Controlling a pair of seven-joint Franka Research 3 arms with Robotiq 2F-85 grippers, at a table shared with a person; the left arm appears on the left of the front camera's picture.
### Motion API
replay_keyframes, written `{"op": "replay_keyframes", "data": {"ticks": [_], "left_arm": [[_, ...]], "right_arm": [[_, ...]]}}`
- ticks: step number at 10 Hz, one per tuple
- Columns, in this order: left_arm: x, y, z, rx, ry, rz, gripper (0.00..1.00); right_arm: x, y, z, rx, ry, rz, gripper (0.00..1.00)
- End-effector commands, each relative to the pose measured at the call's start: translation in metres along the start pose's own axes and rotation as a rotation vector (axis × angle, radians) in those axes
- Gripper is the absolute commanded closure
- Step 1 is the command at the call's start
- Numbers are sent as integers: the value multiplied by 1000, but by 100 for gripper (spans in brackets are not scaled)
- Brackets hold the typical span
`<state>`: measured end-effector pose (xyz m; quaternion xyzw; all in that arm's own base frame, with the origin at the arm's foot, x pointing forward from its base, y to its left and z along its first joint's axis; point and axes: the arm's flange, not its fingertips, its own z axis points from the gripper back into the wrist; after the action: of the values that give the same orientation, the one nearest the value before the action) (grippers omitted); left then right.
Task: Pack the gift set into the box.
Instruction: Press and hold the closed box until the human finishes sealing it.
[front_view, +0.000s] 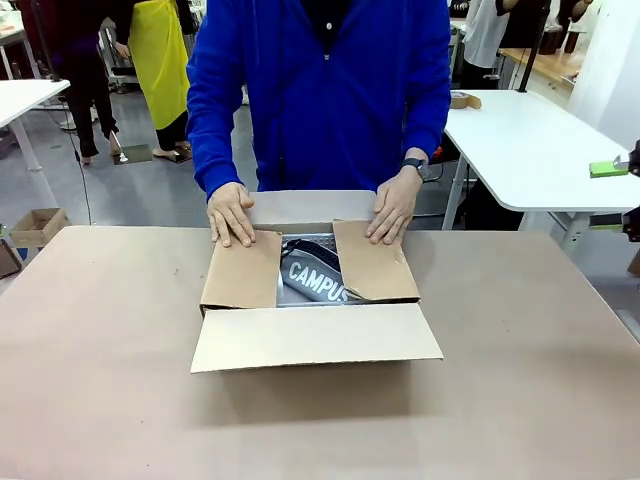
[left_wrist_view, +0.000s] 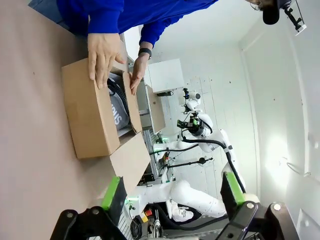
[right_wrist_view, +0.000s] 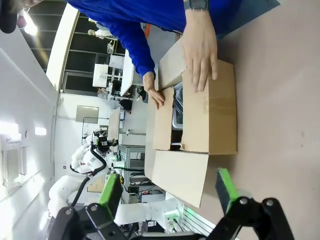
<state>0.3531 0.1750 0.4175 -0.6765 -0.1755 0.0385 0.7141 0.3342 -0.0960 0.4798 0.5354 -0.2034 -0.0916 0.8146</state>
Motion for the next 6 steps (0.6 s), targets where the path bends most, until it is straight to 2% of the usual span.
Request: {"op": "replay_keyframes", "data": {"ticks": [1, 6], "left_arm": [[-4, -2, 1, -6, 6, -1, 0], [-4, -2, 1, -6, 6, -1, 0]], "right_arm": [[1, 0, 1, -4, 10, 33, 0], [1, 0, 1, -4, 10, 33, 0]]}}
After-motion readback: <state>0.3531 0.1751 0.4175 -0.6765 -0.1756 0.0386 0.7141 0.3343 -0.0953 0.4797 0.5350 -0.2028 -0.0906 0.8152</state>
